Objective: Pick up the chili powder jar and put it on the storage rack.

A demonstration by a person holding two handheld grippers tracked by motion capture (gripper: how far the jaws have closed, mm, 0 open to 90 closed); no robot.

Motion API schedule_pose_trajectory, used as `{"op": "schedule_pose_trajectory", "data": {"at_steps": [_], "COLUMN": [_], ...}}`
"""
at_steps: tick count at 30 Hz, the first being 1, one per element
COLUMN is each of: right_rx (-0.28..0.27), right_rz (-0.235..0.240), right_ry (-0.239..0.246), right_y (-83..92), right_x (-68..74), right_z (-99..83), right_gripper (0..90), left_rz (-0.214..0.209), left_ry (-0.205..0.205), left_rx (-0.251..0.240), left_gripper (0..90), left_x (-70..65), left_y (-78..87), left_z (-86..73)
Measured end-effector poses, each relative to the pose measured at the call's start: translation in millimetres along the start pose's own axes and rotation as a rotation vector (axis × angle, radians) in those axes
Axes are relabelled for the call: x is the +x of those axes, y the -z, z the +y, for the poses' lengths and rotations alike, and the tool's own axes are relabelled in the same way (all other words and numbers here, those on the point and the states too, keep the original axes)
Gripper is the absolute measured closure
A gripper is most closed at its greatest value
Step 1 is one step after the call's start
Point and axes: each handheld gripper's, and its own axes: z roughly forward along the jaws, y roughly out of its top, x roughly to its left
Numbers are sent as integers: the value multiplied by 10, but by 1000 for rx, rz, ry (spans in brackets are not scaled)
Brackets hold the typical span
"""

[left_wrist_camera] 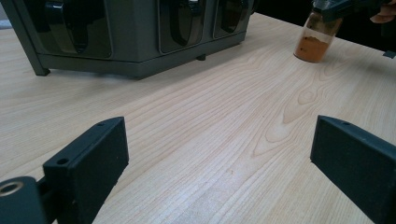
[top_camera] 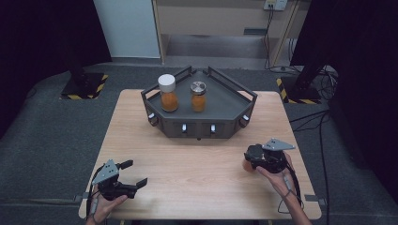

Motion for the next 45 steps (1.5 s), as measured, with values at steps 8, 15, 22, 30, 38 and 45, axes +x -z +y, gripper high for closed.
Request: {"op": "schedule_pose_trajectory", "data": {"at_steps": [8, 15, 22, 30, 38, 45], "right_rx": [6, 8, 1, 11, 4, 4], "right_rz": [10, 10, 35, 86, 115, 137], "right_ry": [0, 23, 42, 69, 87, 90], "right_y": [-5, 13, 40, 21, 26, 20], "right_x": [-20, -3, 11, 32, 47, 45], "right_z": [27, 103, 223, 401, 569, 722], "right_gripper": [347, 348, 348, 348, 348, 348], "left_rz": [0, 0, 0, 1, 0, 1], "left_ry": [0, 1, 1, 1, 1, 1], "left_rx": [0, 0, 0, 0, 0, 0], "left_gripper": [34, 34, 34, 34, 34, 34], "left_x": [1, 2, 2, 1, 1, 1], "left_y": [0, 0, 2, 4, 3, 4], "left_z": [0, 1, 0, 1, 1, 1]}}
